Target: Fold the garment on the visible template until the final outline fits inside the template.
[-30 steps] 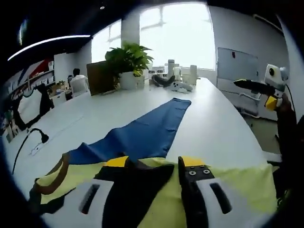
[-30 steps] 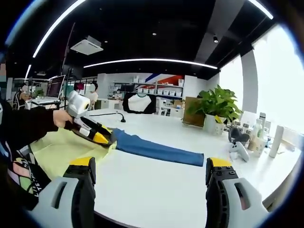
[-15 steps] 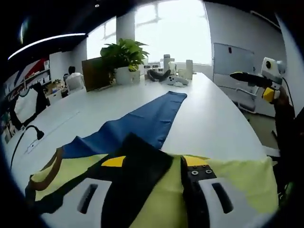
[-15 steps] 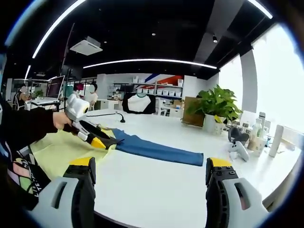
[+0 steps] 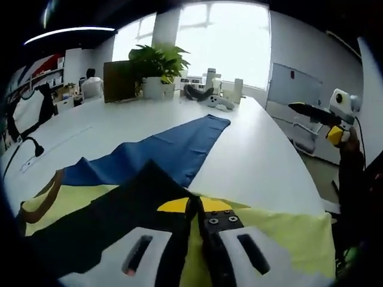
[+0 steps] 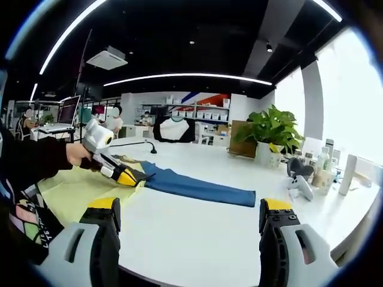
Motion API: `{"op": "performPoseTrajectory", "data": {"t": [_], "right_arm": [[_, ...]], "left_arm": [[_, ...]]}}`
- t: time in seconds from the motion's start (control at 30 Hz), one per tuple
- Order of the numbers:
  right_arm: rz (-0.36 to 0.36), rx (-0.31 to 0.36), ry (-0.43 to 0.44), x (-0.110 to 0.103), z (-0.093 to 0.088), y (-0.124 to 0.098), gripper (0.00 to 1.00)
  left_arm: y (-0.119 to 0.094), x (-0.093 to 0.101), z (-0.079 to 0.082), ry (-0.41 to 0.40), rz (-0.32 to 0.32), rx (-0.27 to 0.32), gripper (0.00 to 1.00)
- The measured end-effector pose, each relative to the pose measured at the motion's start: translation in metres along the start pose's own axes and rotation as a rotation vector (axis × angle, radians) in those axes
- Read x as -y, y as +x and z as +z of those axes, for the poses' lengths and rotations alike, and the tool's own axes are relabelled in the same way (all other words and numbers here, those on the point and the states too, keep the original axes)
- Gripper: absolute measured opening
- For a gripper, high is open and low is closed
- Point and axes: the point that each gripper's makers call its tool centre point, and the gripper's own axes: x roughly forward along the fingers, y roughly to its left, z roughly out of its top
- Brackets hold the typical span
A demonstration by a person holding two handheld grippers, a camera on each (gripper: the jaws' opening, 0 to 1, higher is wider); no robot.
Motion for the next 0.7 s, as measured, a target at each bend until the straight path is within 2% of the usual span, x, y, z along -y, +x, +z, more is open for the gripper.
{"op": "performPoseTrajectory", "data": {"t": [0.27,0.33,0.37,0.4,0.5,0.63,0.7], "right_arm": [[0.003,-0.002,0.004,-0.001,-0.001,0.000,0.99],[0.003,-0.003,0.002,-0.002,-0.001,0.000,0.99],[0.002,-0.002,0.001,-0.002,-0.001,0.000,0.99],[0.001,-0.002,0.000,-0.002,-0.001,0.000,0.99],[-0.001,0.002,-0.007,-0.001,0.001,-0.002,0.99],[-0.006,0.001,-0.005,0.001,0.000,-0.003,0.99],[-0.005,0.001,-0.011,0.000,0.001,-0.003,0.99]], "left_arm": [[0.002,0.003,-0.007,-0.023,-0.020,-0.007,0.06],[0.003,0.010,-0.001,-0.072,-0.060,0.031,0.10],[0.001,0.011,0.001,-0.139,-0.065,0.040,0.12],[-0.002,0.008,0.004,-0.137,-0.056,0.053,0.13],[-0.016,0.006,0.010,-0.076,-0.040,0.067,0.16],[-0.045,0.003,0.029,0.042,-0.003,0.142,0.28],[-0.057,0.002,0.029,0.066,0.013,0.140,0.35]]}}
